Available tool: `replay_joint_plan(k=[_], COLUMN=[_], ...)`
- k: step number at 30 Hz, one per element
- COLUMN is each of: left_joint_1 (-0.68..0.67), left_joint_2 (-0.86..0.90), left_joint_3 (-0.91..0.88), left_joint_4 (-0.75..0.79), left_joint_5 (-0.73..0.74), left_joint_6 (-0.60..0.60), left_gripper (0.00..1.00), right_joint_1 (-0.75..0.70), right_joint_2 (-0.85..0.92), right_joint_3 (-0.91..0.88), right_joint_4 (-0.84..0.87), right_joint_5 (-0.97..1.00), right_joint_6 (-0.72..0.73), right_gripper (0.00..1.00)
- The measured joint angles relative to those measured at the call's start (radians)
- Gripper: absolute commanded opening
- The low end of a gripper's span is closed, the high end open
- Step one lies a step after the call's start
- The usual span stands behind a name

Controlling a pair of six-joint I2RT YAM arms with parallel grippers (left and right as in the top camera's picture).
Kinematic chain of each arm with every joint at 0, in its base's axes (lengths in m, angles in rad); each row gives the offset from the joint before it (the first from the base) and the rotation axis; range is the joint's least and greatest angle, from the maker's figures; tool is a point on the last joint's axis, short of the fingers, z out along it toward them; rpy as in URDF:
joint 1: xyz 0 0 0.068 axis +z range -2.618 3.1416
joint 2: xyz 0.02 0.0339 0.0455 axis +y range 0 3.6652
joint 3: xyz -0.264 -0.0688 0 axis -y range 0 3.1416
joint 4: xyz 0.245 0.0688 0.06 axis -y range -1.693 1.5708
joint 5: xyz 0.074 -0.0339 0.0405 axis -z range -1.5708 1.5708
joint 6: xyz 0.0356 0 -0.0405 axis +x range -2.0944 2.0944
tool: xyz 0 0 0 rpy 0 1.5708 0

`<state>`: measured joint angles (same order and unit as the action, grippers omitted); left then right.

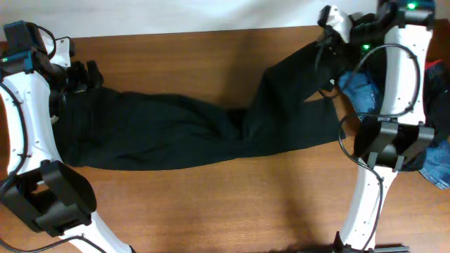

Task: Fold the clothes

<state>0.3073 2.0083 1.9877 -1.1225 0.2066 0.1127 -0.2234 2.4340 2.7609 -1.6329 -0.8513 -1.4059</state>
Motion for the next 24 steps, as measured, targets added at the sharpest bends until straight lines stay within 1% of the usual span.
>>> replay_joint_plan(k=[3,6,18,24], left_joint_1=[0.0,0.0,0.0,0.0], left_joint_2=[0.0,0.0,0.0,0.0], left_joint_3=[0.0,0.0,0.0,0.0], left_joint_4=[0.005,0.006,0.036,0.052], left_joint_5=[0.0,0.0,0.0,0.0], left_joint_6=[0.0,0.0,0.0,0.0], left_gripper=[0.99,0.99,0.99,0.99], right_joint_1=[-0.036,-0.088,-0.23,-0.272], right_joint_2=[-0.008,-0.018,-0.02,-0.02], right_joint_3=[0.04,0.056,0.058,0.058], right_joint_4=[-0.056,-0.06,-0.06,-0.06], right_joint_5=[-0.058,-0.121,-0.325,-0.35], right_joint_6=[-0.113,-0.174,-0.266,-0.303], right_gripper=[0.04,0.04,0.04,0.04])
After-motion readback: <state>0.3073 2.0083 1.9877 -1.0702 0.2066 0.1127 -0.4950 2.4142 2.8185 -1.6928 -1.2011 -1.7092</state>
